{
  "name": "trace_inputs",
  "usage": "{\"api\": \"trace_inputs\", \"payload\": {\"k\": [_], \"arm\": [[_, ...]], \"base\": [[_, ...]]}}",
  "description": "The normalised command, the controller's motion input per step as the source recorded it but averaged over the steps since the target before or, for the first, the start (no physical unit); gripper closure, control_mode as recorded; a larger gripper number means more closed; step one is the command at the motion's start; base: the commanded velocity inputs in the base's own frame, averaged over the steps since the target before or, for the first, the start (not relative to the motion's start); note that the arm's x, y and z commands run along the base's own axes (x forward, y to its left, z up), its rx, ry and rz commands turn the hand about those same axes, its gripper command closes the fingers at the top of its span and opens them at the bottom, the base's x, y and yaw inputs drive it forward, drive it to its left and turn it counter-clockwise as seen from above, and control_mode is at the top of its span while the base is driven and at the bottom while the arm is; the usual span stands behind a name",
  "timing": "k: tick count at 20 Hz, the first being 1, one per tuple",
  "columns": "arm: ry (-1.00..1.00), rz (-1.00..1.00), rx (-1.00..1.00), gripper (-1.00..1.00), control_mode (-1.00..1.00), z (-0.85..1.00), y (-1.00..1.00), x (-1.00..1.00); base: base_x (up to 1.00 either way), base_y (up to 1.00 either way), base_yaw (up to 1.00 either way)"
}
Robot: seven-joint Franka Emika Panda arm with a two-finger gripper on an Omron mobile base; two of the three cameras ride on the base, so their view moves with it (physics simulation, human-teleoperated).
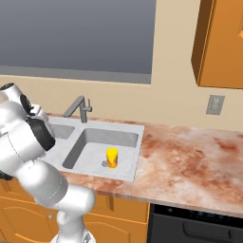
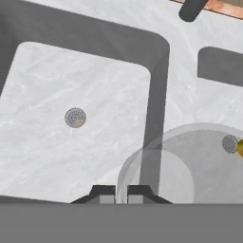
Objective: Move any existing items from the left basin to the right basin for drying. Then move the glass cup from the counter to the left basin of the sink for washing.
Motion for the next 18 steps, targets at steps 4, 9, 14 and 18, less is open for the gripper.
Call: {"api": "trace_inputs", "payload": {"k": [4,9,14,18], "arm": [[0.0,0.05,0.0,1.0,-1.0,-0.26,0.27,0.1],[0.0,0.05,0.0,1.0,-1.0,-0.27,0.29,0.09],[0.0,0.03,0.0,1.0,-1.0,-0.22,0.26,0.1],[0.0,0.02,0.0,1.0,-1.0,-0.21,0.23,0.17]], "base": [[0.0,0.0,0.0],[0.0,0.0,0.0],[0.0,0.0,0.0],[0.0,0.0,0.0]]}}
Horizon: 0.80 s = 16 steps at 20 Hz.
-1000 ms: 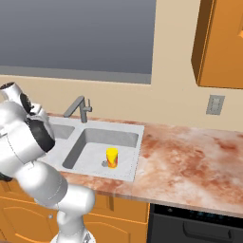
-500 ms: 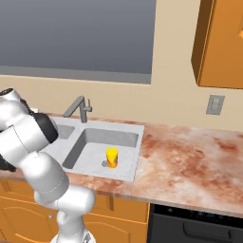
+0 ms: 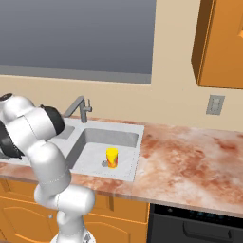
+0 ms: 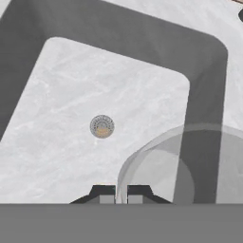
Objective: Move any existing items from the left basin to the right basin for drying. Then move the glass cup from the counter to the left basin of the sink for washing.
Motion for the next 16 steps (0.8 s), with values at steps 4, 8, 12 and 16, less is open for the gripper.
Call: {"api": "trace_inputs", "payload": {"k": [4,8,12,16], "arm": [[0.0,0.02,0.0,1.0,-1.0,-0.23,0.18,0.17],[0.0,0.02,0.0,1.0,-1.0,-0.24,0.16,0.14],[0.0,0.01,0.0,1.0,-1.0,-0.24,0.12,0.09],[0.0,0.0,0.0,1.0,-1.0,-0.27,0.04,0.0]], "base": [[0.0,0.0,0.0],[0.0,0.0,0.0],[0.0,0.0,0.0],[0.0,0.0,0.0]]}}
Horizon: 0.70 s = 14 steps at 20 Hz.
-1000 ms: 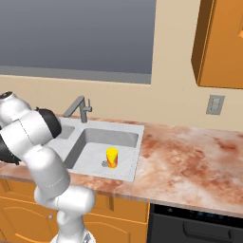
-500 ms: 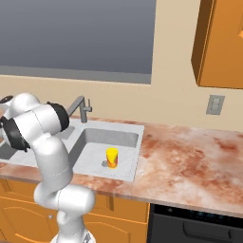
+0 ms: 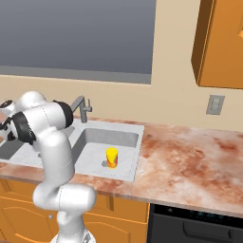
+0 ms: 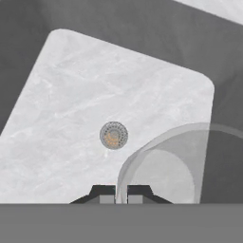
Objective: Move any existing items from the left basin to the right basin for drying. Then move the glass cup from the counter to the left basin of the sink for washing.
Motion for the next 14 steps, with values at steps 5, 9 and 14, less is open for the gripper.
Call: {"api": "trace_inputs", "payload": {"k": [5,9,14], "arm": [[0.0,0.0,0.0,1.0,-1.0,-0.29,0.0,0.0],[0.0,0.0,0.0,1.0,-1.0,-0.28,0.0,0.0],[0.0,0.0,0.0,1.0,-1.0,-0.23,0.0,0.0]], "base": [[0.0,0.0,0.0],[0.0,0.0,0.0],[0.0,0.0,0.0]]}}
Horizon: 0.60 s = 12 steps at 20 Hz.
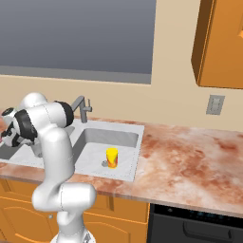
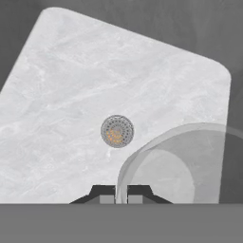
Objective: Move any existing items from the left basin to the right basin for drying. Then move the glass cup from the counter to the left basin of the sink for washing.
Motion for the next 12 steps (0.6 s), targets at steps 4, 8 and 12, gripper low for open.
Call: {"api": "trace_inputs", "payload": {"k": [4,8,12], "arm": [[-0.01,0.0,0.0,1.0,-1.0,-0.2,0.0,0.0],[-0.01,0.0,0.01,1.0,-1.0,-0.13,0.0,0.0],[-0.01,0.0,0.04,1.0,-1.0,-0.11,0.0,0.0]], "base": [[0.0,0.0,0.0],[0.0,0.0,0.0],[0.0,0.0,0.0]]}}
